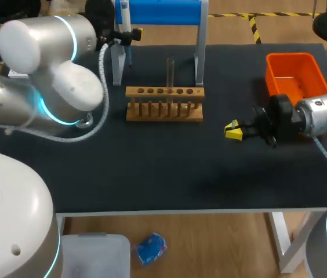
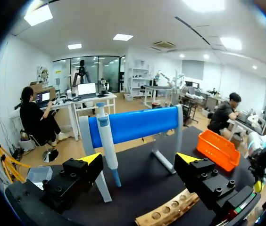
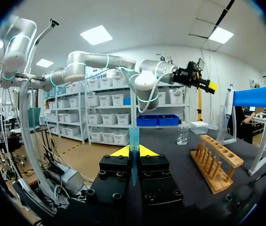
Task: Invert the test tube, pick up the pipette, mount the tip to pipette, aspirate from beaker and dispense into the tube, eject the tip, return the pipette, and cap with the stopper.
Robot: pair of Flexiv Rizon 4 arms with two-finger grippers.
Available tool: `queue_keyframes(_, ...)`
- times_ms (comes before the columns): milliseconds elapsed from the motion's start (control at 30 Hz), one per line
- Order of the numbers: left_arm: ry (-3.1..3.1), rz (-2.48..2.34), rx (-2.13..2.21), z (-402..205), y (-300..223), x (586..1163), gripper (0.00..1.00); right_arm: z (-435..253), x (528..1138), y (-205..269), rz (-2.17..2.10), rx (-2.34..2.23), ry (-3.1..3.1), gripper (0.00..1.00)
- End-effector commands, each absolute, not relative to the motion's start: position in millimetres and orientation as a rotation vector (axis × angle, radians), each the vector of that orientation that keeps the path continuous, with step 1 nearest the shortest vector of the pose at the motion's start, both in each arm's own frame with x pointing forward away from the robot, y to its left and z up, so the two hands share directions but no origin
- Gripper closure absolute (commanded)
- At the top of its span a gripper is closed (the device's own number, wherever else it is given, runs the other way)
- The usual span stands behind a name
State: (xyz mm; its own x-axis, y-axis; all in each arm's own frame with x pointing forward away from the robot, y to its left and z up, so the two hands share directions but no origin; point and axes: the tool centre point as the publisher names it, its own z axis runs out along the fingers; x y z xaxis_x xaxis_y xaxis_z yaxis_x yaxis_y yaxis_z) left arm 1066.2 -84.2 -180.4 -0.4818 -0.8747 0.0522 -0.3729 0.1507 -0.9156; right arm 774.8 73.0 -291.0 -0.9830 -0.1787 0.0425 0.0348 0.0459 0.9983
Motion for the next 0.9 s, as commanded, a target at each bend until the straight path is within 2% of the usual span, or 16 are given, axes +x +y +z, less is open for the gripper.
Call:
queue_keyframes(33, 1.856, -1.197, -1.240, -182, -95, 1077, 0.00, -290, 774, 72, -2.061, 0.151, -2.155, 1.00)
queue_keyframes(633, 1.856, -1.197, -1.240, -182, -95, 1077, 0.00, -290, 774, 72, -2.061, 0.151, -2.155, 1.00)
queue_keyframes(900, 1.752, -1.227, -1.334, -191, -91, 1100, 0.00, -290, 774, 72, -2.061, 0.151, -2.155, 1.00)
